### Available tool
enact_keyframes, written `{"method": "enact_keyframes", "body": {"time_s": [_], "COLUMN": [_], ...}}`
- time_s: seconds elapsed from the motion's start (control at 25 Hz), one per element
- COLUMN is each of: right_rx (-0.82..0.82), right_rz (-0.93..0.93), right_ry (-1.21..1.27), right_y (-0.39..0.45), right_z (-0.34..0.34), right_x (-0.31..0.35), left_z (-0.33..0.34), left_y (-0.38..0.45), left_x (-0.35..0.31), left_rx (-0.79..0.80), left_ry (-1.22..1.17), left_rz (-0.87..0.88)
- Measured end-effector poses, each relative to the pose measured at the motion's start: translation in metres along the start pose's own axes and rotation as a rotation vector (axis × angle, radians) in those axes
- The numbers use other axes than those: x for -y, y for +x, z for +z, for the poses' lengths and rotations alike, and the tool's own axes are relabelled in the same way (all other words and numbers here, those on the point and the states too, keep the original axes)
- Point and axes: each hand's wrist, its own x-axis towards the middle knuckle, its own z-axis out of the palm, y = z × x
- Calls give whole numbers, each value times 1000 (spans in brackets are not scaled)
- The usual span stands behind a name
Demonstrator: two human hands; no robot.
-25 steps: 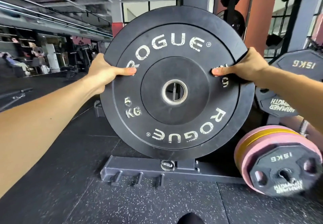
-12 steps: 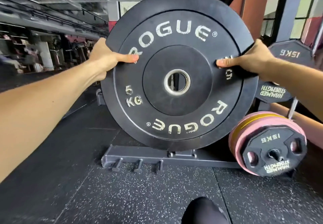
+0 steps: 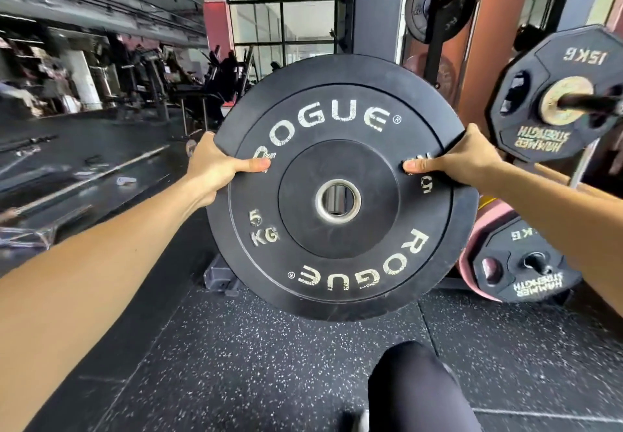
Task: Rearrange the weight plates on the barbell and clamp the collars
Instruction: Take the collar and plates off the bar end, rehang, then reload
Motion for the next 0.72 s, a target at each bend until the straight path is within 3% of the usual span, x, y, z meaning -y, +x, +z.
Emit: {"method": "enact_keyframes", "body": {"time_s": [0.56, 0.72], "right_rx": [17, -20], "right_rz": [62, 20], "right_ry": [-23, -22], "right_y": [12, 9], "right_z": [45, 48], "right_x": [-51, -54], "left_z": [20, 17], "left_y": [29, 33], "left_x": [76, 87], "left_rx": [31, 70], "left_ry": [24, 38], "left_rz": [-90, -40]}}
